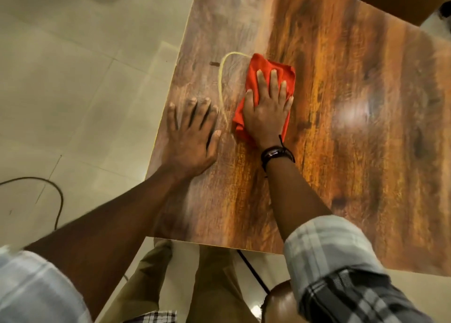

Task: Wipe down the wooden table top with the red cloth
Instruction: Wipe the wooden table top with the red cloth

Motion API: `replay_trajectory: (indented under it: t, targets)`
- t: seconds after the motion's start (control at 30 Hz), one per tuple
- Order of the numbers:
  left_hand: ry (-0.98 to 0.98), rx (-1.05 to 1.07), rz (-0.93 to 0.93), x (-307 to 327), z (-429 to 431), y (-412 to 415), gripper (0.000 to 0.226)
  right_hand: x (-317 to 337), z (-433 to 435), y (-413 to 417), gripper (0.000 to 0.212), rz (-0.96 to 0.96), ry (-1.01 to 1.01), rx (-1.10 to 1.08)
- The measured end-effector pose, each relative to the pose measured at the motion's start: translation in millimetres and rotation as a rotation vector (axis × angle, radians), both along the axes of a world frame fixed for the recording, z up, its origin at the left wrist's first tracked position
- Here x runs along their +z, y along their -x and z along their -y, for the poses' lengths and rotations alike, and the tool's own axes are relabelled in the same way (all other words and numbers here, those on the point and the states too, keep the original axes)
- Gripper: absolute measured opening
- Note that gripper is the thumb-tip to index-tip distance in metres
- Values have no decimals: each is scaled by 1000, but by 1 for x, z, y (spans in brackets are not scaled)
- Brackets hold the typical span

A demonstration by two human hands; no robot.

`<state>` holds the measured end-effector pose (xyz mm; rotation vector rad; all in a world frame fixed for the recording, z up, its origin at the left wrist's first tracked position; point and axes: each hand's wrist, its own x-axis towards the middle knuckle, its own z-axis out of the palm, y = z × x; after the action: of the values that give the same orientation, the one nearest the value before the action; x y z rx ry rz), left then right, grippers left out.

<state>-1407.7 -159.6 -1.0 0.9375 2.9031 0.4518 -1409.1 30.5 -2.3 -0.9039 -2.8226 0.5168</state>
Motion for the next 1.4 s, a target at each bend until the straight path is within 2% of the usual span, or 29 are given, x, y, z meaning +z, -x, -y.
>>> replay_trajectory:
  t: [0.17, 0.27, 0.4, 0.5, 0.6, 0.8, 1.03, 1.13, 1.27, 1.4]
  targets:
    - [5, 3, 10, 3, 1, -2, 59, 0, 15, -20, 57, -31, -23, 10]
    - [30, 0, -4, 3, 0, -2, 59, 4, 54, -75, 58, -79, -28, 16]
    - [25, -3, 1, 4, 0, -1, 59, 13, 107, -168, 56, -13, 8, 82]
    - [9, -14, 0, 6, 0, -1, 59, 16, 115, -222, 54, 12, 13, 140]
    - [5, -17, 12, 7, 1, 0, 59, 16, 98, -242, 55, 48, -19, 120]
    - [22, -28, 22, 4, -1, 2, 60, 14, 31, -173, 59, 52, 47, -165]
    - [22, -16, 7, 1, -1, 3, 58, 11, -5, -10, 60, 67, 24, -85]
    - [20, -22, 0, 0, -1, 3, 56, 8, -6, 30, 58, 73, 30, -50]
    - [20, -32, 12, 1, 2, -1, 57, 5, 3, 14, 58, 44, 6, -3]
    - [24, -42, 3, 3, 4, 1, 58, 6, 53, -57, 58, -42, -20, 51]
